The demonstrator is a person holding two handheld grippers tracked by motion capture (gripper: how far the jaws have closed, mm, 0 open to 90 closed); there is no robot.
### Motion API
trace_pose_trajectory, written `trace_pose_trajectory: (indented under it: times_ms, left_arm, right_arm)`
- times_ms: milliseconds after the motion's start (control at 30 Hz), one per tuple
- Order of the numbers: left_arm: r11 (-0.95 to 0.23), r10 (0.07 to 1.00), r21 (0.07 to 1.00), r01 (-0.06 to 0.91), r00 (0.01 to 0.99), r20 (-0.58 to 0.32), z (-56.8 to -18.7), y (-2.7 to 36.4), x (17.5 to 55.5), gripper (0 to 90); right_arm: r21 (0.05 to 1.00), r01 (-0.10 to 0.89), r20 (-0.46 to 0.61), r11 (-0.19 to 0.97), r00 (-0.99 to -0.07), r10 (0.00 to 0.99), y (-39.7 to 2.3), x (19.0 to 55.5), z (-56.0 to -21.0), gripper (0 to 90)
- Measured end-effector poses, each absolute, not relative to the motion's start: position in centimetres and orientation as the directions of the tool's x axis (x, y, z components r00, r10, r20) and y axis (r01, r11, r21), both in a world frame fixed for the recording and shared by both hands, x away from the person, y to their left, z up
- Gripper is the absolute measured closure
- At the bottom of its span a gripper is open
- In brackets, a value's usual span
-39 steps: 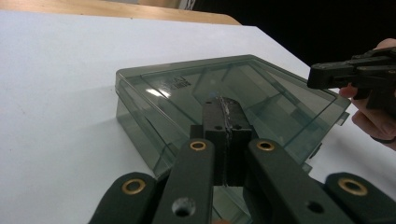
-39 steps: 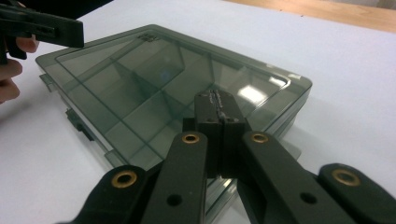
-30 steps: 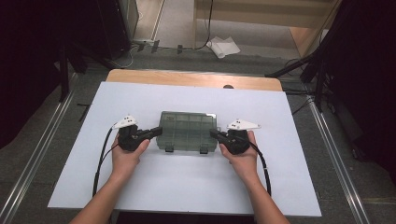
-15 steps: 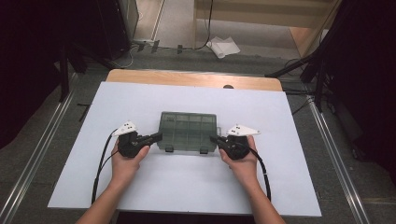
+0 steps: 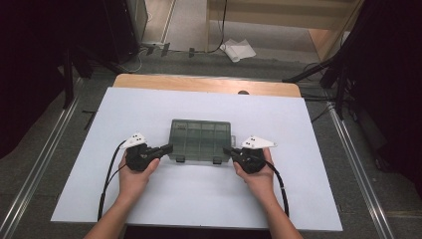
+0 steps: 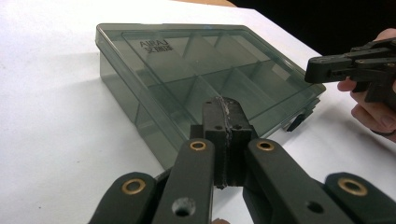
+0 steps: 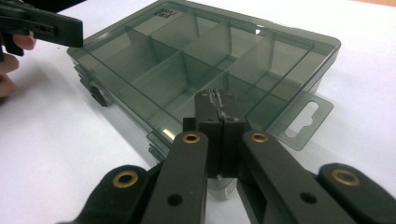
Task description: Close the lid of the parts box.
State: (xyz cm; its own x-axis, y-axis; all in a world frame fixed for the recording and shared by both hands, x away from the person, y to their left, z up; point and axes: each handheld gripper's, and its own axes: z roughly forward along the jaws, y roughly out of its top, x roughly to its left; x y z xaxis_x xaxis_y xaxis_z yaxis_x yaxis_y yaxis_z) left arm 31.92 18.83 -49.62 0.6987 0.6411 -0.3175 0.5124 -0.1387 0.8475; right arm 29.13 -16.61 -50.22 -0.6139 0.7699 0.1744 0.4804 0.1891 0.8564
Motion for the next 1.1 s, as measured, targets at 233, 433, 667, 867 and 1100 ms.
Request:
trace_pose_trajectory:
  times_ms: [233,433,667,867,1100]
  left_arm:
    - [-0.133,0.646,0.847,0.515,0.693,-0.319,-49.7,18.8,32.0,90.0]
    - [-0.138,0.648,0.850,0.508,0.696,-0.310,-49.6,18.9,32.0,89.9]
    - [-0.139,0.651,0.851,0.507,0.694,-0.307,-49.6,18.8,32.0,89.9]
    - [-0.139,0.652,0.851,0.506,0.694,-0.306,-49.6,18.8,32.0,89.9]
    - [-0.155,0.659,0.856,0.493,0.697,-0.282,-49.5,18.8,31.9,89.9]
  right_arm:
    - [0.856,0.479,0.172,0.193,-0.616,0.769,-16.6,29.2,-50.2,90.0]
    - [0.863,0.473,0.173,0.175,-0.604,0.778,-17.5,28.9,-49.8,66.9]
    - [0.881,0.450,0.162,0.147,-0.579,0.799,-19.5,27.4,-49.7,0.0]
    - [0.897,0.424,0.162,0.124,-0.576,0.801,-21.9,25.9,-49.8,0.0]
    - [0.900,0.420,0.147,0.118,-0.546,0.825,-23.7,24.2,-49.8,0.0]
